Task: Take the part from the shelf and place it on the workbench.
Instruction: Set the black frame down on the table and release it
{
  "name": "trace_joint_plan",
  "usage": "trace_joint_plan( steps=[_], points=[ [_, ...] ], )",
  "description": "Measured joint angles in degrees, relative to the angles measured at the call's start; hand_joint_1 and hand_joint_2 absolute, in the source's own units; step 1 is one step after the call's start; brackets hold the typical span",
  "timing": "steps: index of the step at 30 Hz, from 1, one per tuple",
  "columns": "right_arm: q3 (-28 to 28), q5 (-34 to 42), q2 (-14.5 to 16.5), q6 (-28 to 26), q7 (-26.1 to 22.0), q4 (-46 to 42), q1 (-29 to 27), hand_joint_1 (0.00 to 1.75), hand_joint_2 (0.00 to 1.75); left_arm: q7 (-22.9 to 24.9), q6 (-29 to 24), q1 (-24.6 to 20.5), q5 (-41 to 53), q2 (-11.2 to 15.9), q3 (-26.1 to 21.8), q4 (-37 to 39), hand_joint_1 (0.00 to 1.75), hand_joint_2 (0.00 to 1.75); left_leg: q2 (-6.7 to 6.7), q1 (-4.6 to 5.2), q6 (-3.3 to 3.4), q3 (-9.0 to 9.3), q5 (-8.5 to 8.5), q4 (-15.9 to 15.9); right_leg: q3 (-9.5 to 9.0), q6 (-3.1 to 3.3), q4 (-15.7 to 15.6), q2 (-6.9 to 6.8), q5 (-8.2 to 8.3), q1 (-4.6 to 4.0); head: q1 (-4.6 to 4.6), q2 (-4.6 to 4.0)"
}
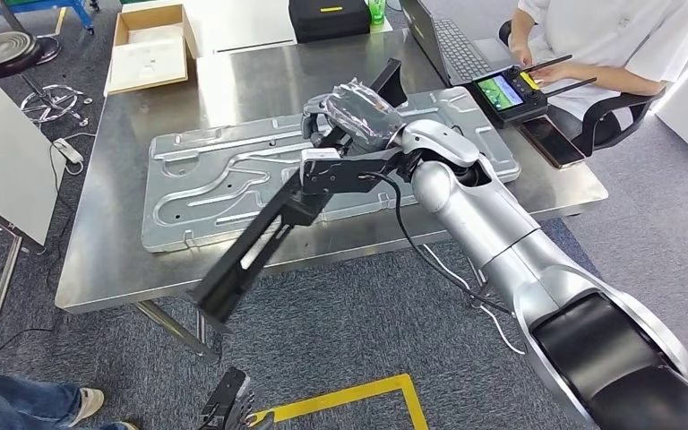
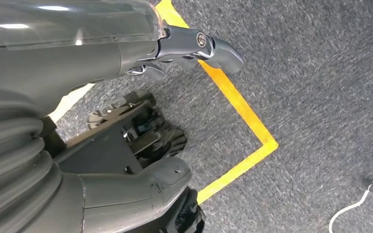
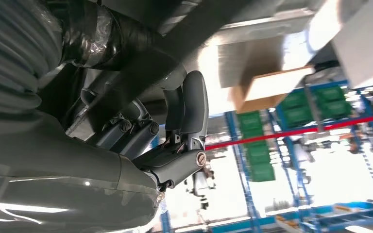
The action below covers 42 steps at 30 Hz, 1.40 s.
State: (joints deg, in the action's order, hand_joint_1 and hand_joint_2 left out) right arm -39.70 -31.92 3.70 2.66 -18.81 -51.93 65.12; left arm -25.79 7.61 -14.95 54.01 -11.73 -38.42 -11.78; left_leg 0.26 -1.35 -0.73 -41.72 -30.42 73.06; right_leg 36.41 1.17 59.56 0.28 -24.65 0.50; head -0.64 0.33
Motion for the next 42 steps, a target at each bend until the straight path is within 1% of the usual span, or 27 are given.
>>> trace_joint_plan(
  steps=[2,3,4,6,8,10,12,14,15,16,17,19,21,24,26,27,29,30,31,32,34,35,36,37,40,41,42],
  points=[
    [0.0,-0.1,-0.3,-1.5,0.1,0.9,0.2,1.75,1.75,0.0,0.0,0.0,0.0,0.0,0.1,0.0,0.00,1.75,-0.16,0.28,0.88,3.49,4.22,-7.9,-0.31,-0.05,0.0,0.11,-0.23,-0.14,-0.01,0.00],
    [0.0,-0.1,-0.4,-2.0,0.2,1.2,0.4,1.75,1.75,-0.1,0.0,0.0,0.0,0.1,0.2,0.0,0.00,1.75,-0.27,0.43,1.26,4.91,5.42,-10.9,-0.38,-0.11,0.1,0.15,-0.32,-0.21,-0.02,0.00],
    [0.0,-0.1,-0.6,-2.2,0.2,1.5,0.5,1.75,1.75,-0.1,0.0,-0.1,0.0,0.1,0.2,0.0,0.00,1.75,-0.34,0.59,1.50,5.74,5.81,-12.8,-0.30,-0.27,0.1,0.21,-0.35,-0.25,-0.02,0.00],
    [-0.1,-0.1,-0.8,-2.4,0.2,2.0,0.7,1.75,1.75,-0.1,0.0,-0.1,0.0,0.1,0.3,0.0,0.00,1.75,-0.38,0.84,1.56,6.09,5.58,-13.6,-0.10,-0.76,0.1,0.29,-0.21,-0.25,-0.02,0.00],
    [-0.1,-0.1,-1.1,-2.5,0.2,2.5,0.9,1.75,1.75,-0.1,0.0,-0.1,0.1,0.0,0.4,0.0,0.00,1.75,-0.31,0.73,1.79,6.36,5.82,-14.3,-0.10,-1.39,0.0,0.32,-0.20,-0.20,-0.02,0.00],
    [-0.1,-0.1,-1.3,-2.6,0.2,2.8,1.1,1.75,1.75,-0.2,0.0,-0.1,0.1,-0.1,0.6,0.0,0.00,1.75,-0.15,0.40,2.24,6.81,6.21,-15.1,0.45,-1.87,1.5,0.27,-1.47,-0.23,-0.06,0.00],
    [-0.1,-0.1,-1.6,-2.6,0.2,3.1,1.4,1.75,1.75,-0.2,0.0,-0.3,0.1,-0.1,0.7,0.0,0.00,1.75,-0.05,0.30,2.49,7.00,6.40,-15.4,2.42,-2.19,5.8,0.20,-4.01,-0.17,-0.09,0.00],
    [-0.1,-0.1,-1.7,-2.6,0.2,3.4,1.4,1.75,1.75,-0.2,0.0,-0.3,0.1,-0.1,0.8,0.0,0.00,1.75,0.03,0.32,2.56,6.96,6.40,-15.4,5.61,-2.52,12.1,0.15,-6.57,-0.03,-0.08,0.00],
    [-0.1,-0.1,-1.8,-2.7,0.2,3.6,1.3,1.75,1.75,-0.2,0.0,-0.3,0.1,-0.1,0.8,0.0,0.00,1.75,0.06,0.32,2.58,6.94,6.37,-15.3,6.94,-2.69,14.6,0.12,-7.14,0.09,-0.08,0.00],
    [-0.1,-0.1,-1.9,-2.9,0.2,3.7,1.2,1.75,1.75,-0.3,0.1,-0.3,0.1,-0.1,0.8,0.0,0.00,1.75,0.05,0.32,2.58,6.92,6.31,-15.2,7.49,-2.82,15.4,0.08,-6.75,0.24,-0.08,0.00],
    [-0.1,-0.1,-2.0,-3.0,0.2,3.8,1.2,1.75,1.75,-0.3,0.1,-0.2,0.1,-0.1,0.9,0.0,0.00,1.75,0.01,0.30,2.53,6.91,6.23,-15.1,7.01,-2.90,14.2,0.04,-5.40,0.39,-0.09,0.00],
    [-0.1,-0.1,-2.2,-3.3,0.1,3.9,1.1,1.75,1.75,-0.4,0.1,-0.2,0.2,-0.1,1.1,0.0,0.00,1.75,-0.11,0.33,2.20,6.88,5.85,-14.7,3.61,-2.84,7.1,-0.11,-1.49,0.58,-0.09,0.00],
    [-0.1,-0.3,-2.4,-3.5,-0.2,3.7,1.1,1.75,1.75,-0.4,0.0,-0.3,0.4,-0.1,1.2,0.0,0.00,1.75,-0.19,0.55,1.66,6.66,5.51,-14.2,0.97,-2.48,1.3,-0.19,0.29,0.44,-0.06,0.00],
    [-0.2,-0.5,-2.7,-3.5,-1.0,3.2,0.8,1.75,1.75,-0.5,0.0,-0.4,0.6,-0.1,1.4,0.0,0.00,1.75,-0.14,0.66,0.82,6.43,5.41,-14.2,0.64,-1.62,0.2,-0.07,0.23,0.30,-0.03,0.00],
    [-0.3,-0.8,-2.9,-3.6,-1.3,2.6,0.5,1.75,1.75,-0.5,0.0,-0.4,0.6,-0.1,1.4,0.0,0.00,1.75,-0.13,0.55,0.30,5.78,4.09,-12.5,0.42,-0.84,-0.2,0.00,0.41,0.50,-0.02,0.00],
    [-0.5,-1.0,-2.9,-3.6,-1.3,2.2,0.3,1.75,1.75,-0.5,0.0,-0.4,0.6,-0.1,1.5,0.0,0.00,1.75,-0.14,0.50,0.08,4.68,2.62,-10.0,0.29,-0.49,-0.4,0.00,0.45,0.60,0.00,0.00],
    [-0.7,-1.4,-2.9,-3.8,-1.3,1.6,-0.1,1.75,1.75,-0.5,0.0,-0.4,0.6,-0.1,1.6,0.0,0.00,1.75,-0.15,0.47,-0.18,1.23,-0.75,-2.5,0.16,-0.04,-0.4,0.02,0.30,0.47,0.02,0.00],
    [-0.8,-1.6,-2.9,-3.9,-1.3,1.4,-0.4,1.75,1.75,-0.5,0.0,-0.4,0.6,-0.1,1.7,0.0,0.00,1.75,-0.15,0.46,-0.24,-0.39,-1.63,0.7,0.07,0.07,-0.4,0.03,0.19,0.37,0.01,0.00],
    [-0.9,-1.7,-3.0,-4.0,-1.3,1.3,-0.8,1.75,1.75,-0.5,-0.1,-0.3,0.6,-0.1,1.7,0.0,0.00,1.75,-0.15,0.46,-0.23,-1.20,-1.47,2.0,-0.04,0.12,-0.3,0.05,0.09,0.28,0.01,0.00],
    [-1.0,-1.9,-3.0,-4.0,-1.4,1.1,-1.1,1.75,1.75,-0.5,-0.1,-0.3,0.6,-0.1,1.7,0.0,0.00,1.75,-0.15,0.47,-0.13,-0.91,-0.19,1.0,-0.19,0.11,-0.3,0.10,-0.04,0.23,0.01,0.00],
    [-1.1,-2.0,-3.2,-4.2,-1.6,0.7,-1.4,1.75,1.75,-0.6,-0.1,-0.3,0.6,-0.1,1.7,0.0,0.00,1.75,-0.17,0.52,0.36,2.23,3.99,-6.2,-0.58,-0.11,-0.2,0.21,-0.38,0.19,0.01,0.00],
    [-1.1,-2.0,-3.3,-4.3,-1.7,0.5,-1.4,1.75,1.75,-0.6,-0.1,-0.4,0.6,-0.1,1.8,0.0,0.00,1.75,-0.17,0.63,0.62,4.00,5.41,-9.9,-0.69,-0.30,-0.1,0.26,-0.57,0.09,0.01,0.00],
    [-1.1,-2.0,-3.4,-4.4,-1.8,0.4,-1.4,1.75,1.75,-0.6,-0.1,-0.4,0.6,-0.1,1.8,0.0,0.00,1.75,-0.16,0.75,0.85,5.25,6.05,-12.4,-0.73,-0.55,0.0,0.29,-0.69,0.02,0.01,0.00],
    [-1.1,-2.0,-3.5,-4.5,-1.8,0.3,-1.4,1.75,1.75,-0.6,-0.1,-0.4,0.6,-0.1,1.8,0.0,0.00,1.75,-0.19,0.89,1.04,5.89,6.05,-13.6,-0.73,-0.81,0.0,0.30,-0.73,-0.03,0.00,0.00],
    [-1.1,-2.1,-3.9,-4.7,-2.1,0.1,-1.8,1.75,1.75,-0.6,-0.2,-0.4,0.1,-0.2,1.8,0.0,0.00,1.75,-0.20,0.77,1.67,6.47,6.06,-14.6,-0.69,-1.64,0.0,0.24,-0.94,-0.08,-0.01,0.00],
    [-1.1,-2.2,-4.0,-4.9,-2.2,-0.1,-1.8,1.75,1.75,-0.6,-0.4,-0.4,0.0,-0.2,1.8,0.0,0.00,1.75,-0.15,0.61,1.96,6.70,6.21,-15.0,-0.32,-1.88,0.9,0.19,-1.62,-0.08,-0.03,0.00],
    [-1.1,-2.3,-4.2,-5.2,-2.3,-0.2,-1.8,1.75,1.75,-0.6,-0.5,-0.5,-0.1,-0.2,1.8,0.0,0.00,1.75,-0.08,0.43,2.22,6.93,6.34,-15.3,0.67,-2.11,3.0,0.15,-2.85,-0.08,-0.05,0.00]
  ],
)
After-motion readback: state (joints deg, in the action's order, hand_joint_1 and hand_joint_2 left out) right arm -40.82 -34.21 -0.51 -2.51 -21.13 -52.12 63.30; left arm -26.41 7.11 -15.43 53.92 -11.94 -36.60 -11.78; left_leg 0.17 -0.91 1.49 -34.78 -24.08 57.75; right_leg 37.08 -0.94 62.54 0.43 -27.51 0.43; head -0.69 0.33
